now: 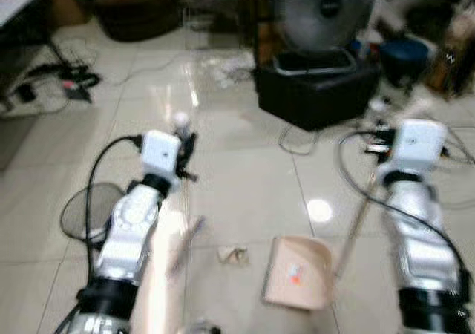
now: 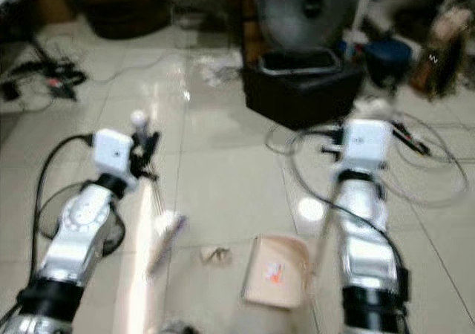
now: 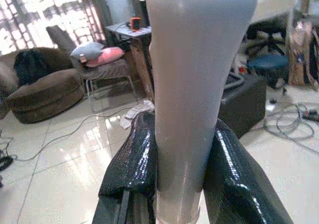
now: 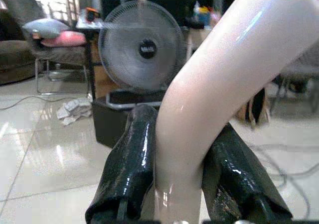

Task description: Sweep floor

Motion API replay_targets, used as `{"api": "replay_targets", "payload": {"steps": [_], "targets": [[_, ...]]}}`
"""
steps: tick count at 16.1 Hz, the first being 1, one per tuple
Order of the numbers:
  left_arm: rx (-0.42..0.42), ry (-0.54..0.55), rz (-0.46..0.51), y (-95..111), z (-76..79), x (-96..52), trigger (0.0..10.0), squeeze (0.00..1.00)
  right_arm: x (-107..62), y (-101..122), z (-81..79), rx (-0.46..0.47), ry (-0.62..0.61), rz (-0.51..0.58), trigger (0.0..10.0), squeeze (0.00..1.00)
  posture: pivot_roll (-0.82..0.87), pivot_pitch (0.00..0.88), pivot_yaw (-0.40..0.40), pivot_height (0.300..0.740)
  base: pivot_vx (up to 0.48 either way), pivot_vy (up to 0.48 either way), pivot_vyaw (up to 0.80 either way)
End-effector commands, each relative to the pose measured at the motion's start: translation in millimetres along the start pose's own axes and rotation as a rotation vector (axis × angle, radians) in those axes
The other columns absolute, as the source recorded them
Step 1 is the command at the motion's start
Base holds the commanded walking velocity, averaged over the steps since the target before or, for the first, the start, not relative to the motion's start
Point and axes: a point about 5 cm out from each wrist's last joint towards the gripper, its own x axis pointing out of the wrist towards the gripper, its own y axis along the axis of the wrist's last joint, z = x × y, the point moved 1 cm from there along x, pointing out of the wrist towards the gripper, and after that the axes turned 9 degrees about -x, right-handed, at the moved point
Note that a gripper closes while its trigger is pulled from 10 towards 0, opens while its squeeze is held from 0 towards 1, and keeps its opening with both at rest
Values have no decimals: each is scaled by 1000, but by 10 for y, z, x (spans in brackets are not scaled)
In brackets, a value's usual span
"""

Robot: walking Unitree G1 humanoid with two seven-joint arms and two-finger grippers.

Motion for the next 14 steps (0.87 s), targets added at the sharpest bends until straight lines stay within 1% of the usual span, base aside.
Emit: {"api": "replay_targets", "payload": {"steps": [1, 2, 4, 6, 7, 9, 14], "targets": [[27, 32, 26, 73, -113, -8, 10000, 0, 17, 212, -97, -2, 37, 94, 10000, 0, 15, 38, 60, 740, 326, 0, 0], [13, 36, 28, 76, -110, -4, 10000, 0, 17, 214, -104, -7, 39, 94, 10000, 0, 16, 34, 60, 740, 326, 0, 688], [11, 35, 34, 88, -103, 11, 10000, 0, 19, 199, -117, -10, 44, 88, 10000, 0, 17, 32, 59, 740, 326, 0, 744], [21, 37, 34, 94, -115, 17, 10000, 0, 21, 197, -139, -13, 51, 91, 10000, 0, 27, 32, 50, 740, 324, 0, 800], [24, 40, 33, 92, -134, 6, 10000, 0, 15, 206, -151, 2, 49, 99, 10000, 0, 31, 34, 48, 740, 322, 0, 800], [26, 40, 32, 86, -141, -15, 10000, 0, 13, 212, -161, 52, 44, 102, 10000, 0, 32, 37, 52, 740, 328, 0, 0], [30, 12, 26, 80, -102, 18, 10000, 0, -5, 183, -102, 50, 19, 98, 10000, 0, 29, 42, 67, 740, 327, 0, 0]]}}
